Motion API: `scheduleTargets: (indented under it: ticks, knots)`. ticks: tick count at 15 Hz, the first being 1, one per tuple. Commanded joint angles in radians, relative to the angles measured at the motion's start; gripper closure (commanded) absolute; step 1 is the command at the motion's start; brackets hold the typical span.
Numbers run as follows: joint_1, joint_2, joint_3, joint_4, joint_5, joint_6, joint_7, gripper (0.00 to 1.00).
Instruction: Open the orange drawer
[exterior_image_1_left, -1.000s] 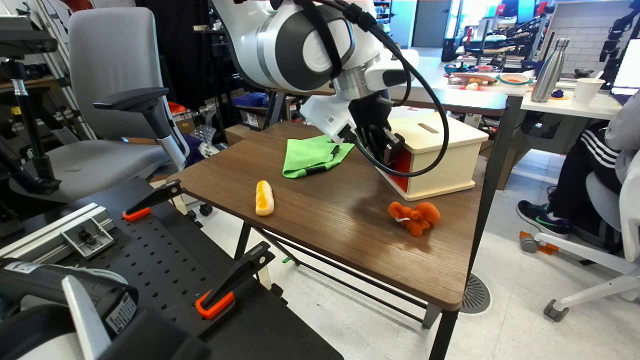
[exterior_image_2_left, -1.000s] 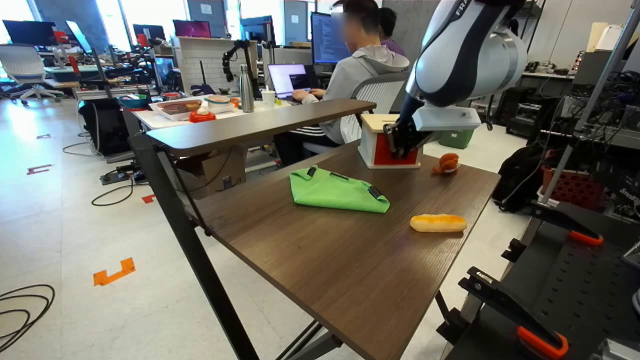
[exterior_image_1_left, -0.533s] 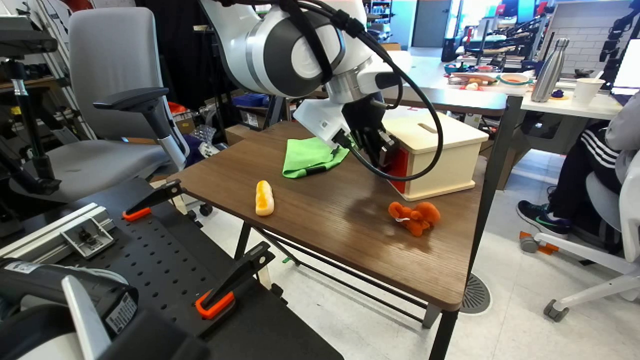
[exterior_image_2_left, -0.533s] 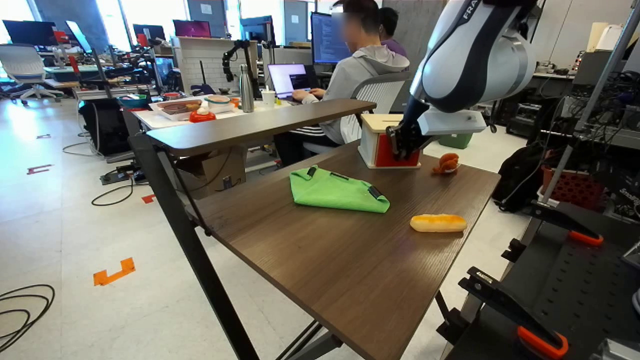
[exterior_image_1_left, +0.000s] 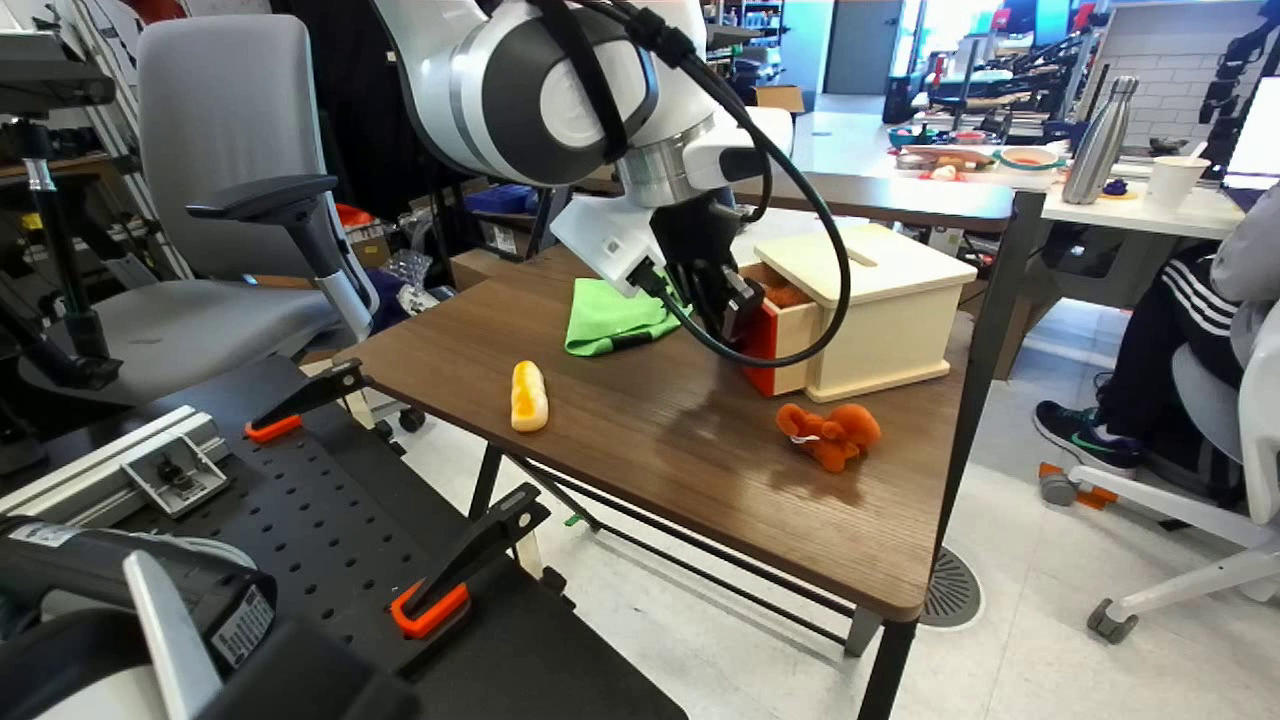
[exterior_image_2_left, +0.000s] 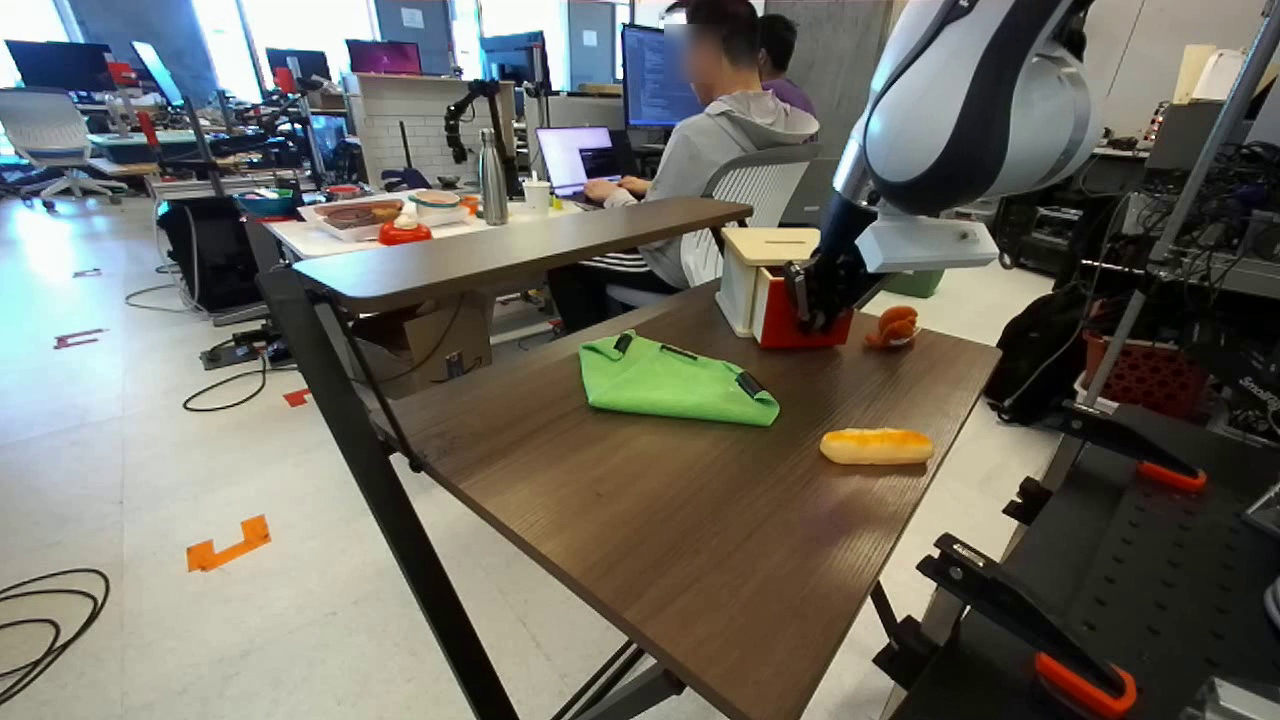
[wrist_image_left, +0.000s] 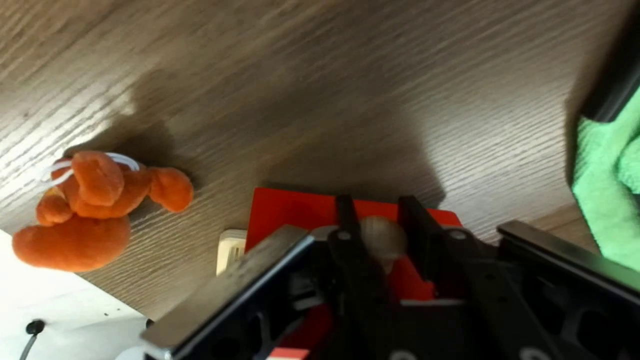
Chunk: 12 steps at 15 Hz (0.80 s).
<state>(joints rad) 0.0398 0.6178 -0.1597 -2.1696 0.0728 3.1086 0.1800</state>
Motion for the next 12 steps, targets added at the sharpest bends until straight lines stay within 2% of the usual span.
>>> scheduleTargets:
  ticks: [1,5,6,7,8,12]
  knots:
    - [-0.026,-0.058,0.033,-0.065,-0.002,-0.088,-0.036,0.93]
    - [-0.036,-0.073,0.042,-0.064,-0.002,-0.148,-0.039,0.93]
    - [-0.039,-0.075,0.045,-0.060,0.000,-0.163,-0.037,0.48]
    - [-0.040,-0.076,0.044,-0.053,-0.001,-0.185,-0.036,0.47]
    - [-0.046,-0.076,0.048,-0.048,0.001,-0.215,-0.037,0.42]
    - [-0.058,-0.074,0.041,-0.025,-0.001,-0.335,-0.035,0.13]
